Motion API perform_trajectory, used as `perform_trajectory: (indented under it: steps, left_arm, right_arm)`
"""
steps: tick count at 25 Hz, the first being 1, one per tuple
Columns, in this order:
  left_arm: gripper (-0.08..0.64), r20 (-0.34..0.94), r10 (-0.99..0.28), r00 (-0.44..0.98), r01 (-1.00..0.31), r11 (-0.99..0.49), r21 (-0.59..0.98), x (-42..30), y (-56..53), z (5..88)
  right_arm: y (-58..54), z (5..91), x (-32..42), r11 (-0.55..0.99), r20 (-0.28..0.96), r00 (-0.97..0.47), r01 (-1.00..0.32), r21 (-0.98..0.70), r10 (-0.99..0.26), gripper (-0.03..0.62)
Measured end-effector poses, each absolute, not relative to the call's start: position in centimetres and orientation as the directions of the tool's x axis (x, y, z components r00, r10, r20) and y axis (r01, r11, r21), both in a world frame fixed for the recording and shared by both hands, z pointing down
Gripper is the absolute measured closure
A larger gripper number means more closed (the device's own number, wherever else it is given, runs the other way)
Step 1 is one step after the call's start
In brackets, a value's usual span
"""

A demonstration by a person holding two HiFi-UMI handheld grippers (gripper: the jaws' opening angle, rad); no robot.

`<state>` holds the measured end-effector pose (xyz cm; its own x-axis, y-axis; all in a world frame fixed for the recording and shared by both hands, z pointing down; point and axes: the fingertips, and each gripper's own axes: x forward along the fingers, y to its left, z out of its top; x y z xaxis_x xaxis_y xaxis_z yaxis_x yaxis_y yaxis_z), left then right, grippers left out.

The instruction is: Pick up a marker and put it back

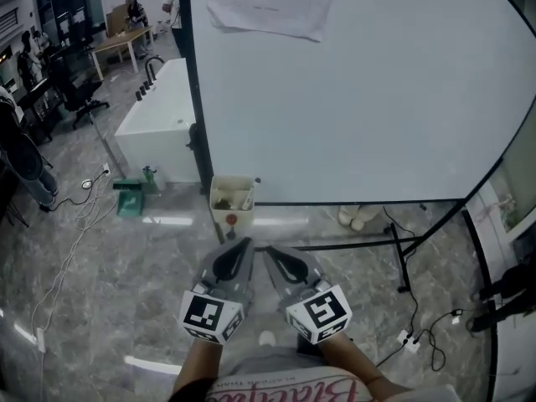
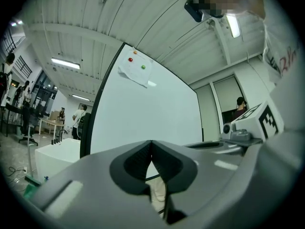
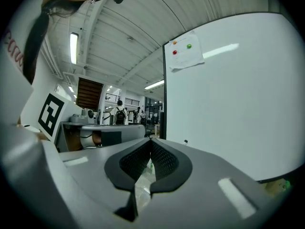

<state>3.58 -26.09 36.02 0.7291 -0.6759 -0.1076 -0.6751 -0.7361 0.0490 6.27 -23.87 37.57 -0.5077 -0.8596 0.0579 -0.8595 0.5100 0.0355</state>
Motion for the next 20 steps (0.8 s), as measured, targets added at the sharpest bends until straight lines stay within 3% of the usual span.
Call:
perform_trajectory:
  steps: [5, 7, 20]
  left_arm:
    - [0.561, -0.084, -0.686, 0.723, -0.682, -0.728, 0.071, 3.2, -29.3, 36.8]
    - [0.56, -0.082, -0.683, 0.726, -0.68, -0.73, 0.069, 3.1, -30.8, 36.8]
    - [0.56, -0.062, -0.679, 0.732, -0.673, -0.734, 0.089, 2.0, -39.1, 37.2]
  right_arm:
    - [-27.6, 39.2, 7.0, 0.481, 0.104, -0.481, -0.876, -0.023, -0.871, 0.586]
    - [-29.5, 39.8, 7.3, 0.472, 0.119, -0.474, -0.88, -0.048, -0.872, 0.545]
    - [-39.8, 43.1, 8.2, 0.379, 0.228, -0.395, -0.919, -0.113, -0.89, 0.491]
